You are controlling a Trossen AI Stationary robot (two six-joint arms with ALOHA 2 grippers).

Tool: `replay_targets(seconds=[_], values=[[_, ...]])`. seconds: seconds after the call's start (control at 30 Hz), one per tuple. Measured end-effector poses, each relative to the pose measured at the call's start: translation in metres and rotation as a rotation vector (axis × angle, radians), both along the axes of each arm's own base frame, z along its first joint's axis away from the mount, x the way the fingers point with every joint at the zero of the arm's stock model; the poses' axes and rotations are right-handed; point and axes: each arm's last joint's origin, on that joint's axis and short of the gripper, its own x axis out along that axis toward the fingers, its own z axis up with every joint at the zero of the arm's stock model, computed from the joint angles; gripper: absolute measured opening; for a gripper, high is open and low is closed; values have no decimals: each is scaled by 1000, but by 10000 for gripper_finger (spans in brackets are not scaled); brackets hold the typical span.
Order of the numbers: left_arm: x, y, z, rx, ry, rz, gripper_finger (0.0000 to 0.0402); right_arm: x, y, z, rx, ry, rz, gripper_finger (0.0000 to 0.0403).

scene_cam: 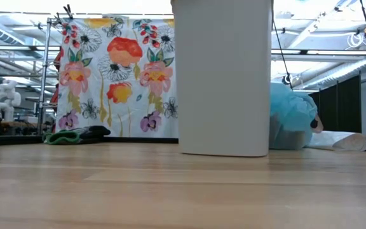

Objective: Place trash/remove bag and relplace
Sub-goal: Insert the new blue trash bag into the trash bin

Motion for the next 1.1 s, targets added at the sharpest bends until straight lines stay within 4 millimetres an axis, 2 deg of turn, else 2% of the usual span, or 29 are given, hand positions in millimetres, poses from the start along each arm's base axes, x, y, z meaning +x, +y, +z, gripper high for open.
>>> replay_targets(seconds=[0.37,0.5,0.63,0.77,1.1], values=[[3,0,4,2,-53,15,0,-3,-1,8,-4,4,57,114],[6,0,9,1,-115,27,0,-12,-3,18,-32,-25,103,140],[12,-1,10,15,-147,17,0,-33,-10,37,-62,-81,106,145],[26,-3,3,68,-154,-11,0,-50,-19,48,-97,-82,114,138],[40,4,-5,127,-142,59,0,-73,-31,40,-186,101,161,128]])
